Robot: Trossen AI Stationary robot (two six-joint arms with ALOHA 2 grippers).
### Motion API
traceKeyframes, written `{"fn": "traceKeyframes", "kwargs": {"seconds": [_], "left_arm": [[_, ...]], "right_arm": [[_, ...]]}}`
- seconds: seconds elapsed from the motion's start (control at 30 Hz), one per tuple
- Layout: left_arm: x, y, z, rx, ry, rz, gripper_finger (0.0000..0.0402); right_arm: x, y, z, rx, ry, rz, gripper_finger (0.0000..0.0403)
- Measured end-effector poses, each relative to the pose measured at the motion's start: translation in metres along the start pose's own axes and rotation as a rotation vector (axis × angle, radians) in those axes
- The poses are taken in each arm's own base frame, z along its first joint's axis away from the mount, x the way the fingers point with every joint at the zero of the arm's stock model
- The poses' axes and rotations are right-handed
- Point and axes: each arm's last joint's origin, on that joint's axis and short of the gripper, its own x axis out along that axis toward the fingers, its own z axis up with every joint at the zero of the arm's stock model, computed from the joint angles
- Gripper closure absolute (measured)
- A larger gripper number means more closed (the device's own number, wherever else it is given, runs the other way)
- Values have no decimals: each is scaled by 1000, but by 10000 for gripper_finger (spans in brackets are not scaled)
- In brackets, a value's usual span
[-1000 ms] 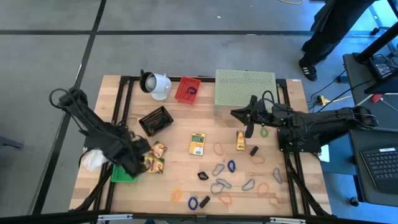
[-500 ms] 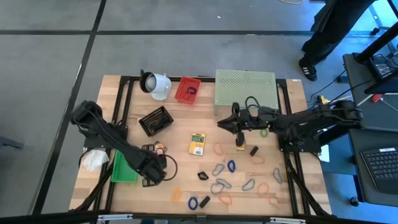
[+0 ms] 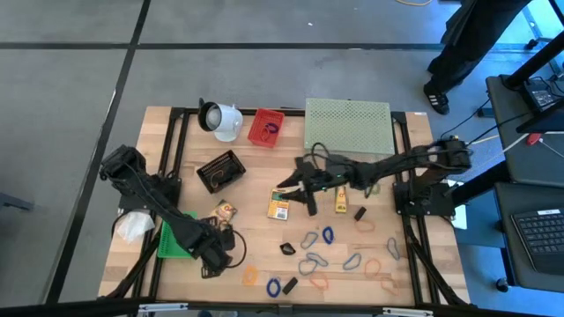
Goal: Pick & Place Office Desk Supplies
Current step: Put the crayons box into the green bin
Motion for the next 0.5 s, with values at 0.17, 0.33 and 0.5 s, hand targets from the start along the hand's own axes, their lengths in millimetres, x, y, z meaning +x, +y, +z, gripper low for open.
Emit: {"fn": "traceKeyframes", "kwargs": {"seconds": [0.17, 0.33, 0.5], "left_arm": [[0, -6, -8, 20, -63, 41, 207], [-1, -6, -15, 60, -147, 149, 207], [13, -11, -20, 136, -105, 190, 207]], "right_arm": [[32, -3, -6, 39, 46, 2, 213], [55, -5, -14, 56, 124, -7, 220], [70, -4, -20, 79, 139, 0, 224]]}}
